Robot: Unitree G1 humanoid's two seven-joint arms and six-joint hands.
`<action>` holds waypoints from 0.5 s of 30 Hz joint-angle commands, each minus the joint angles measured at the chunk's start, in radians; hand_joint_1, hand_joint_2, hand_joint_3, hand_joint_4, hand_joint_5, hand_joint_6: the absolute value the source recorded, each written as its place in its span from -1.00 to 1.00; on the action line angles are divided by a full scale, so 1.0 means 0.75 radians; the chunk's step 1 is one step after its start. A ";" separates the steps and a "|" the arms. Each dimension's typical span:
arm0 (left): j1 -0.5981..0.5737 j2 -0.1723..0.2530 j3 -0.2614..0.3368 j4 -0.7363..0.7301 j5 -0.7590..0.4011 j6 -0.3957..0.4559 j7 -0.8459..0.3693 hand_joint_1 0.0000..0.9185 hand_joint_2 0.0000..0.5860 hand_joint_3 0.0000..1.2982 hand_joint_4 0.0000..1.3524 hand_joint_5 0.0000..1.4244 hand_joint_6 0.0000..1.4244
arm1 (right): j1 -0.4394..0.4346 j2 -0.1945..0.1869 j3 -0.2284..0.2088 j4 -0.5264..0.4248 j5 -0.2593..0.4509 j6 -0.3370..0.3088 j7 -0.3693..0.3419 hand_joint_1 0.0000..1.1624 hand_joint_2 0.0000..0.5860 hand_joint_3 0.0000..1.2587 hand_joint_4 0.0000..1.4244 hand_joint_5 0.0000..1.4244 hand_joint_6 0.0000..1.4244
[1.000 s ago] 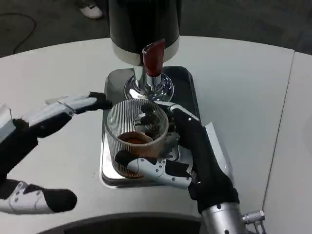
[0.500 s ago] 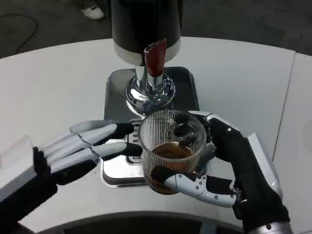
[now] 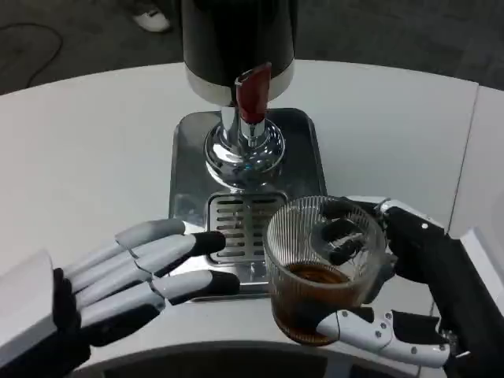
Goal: Grasp the cup under the faucet to collect the drink, then remove the cup.
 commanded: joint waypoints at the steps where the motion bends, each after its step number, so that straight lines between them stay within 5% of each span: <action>1: 0.050 0.021 0.007 -0.030 -0.017 -0.031 0.022 -1.00 -0.68 -0.74 -1.00 -0.89 -0.96 | 0.045 0.000 -0.008 -0.102 0.039 0.005 0.027 0.54 -0.54 0.14 0.13 0.37 0.30; 15: 0.076 0.042 0.094 -0.041 0.067 -0.131 0.020 -1.00 -0.68 -0.87 -1.00 -0.97 -1.00 | 0.130 0.004 0.010 -0.207 0.041 0.034 0.077 0.54 -0.54 0.14 0.14 0.37 0.30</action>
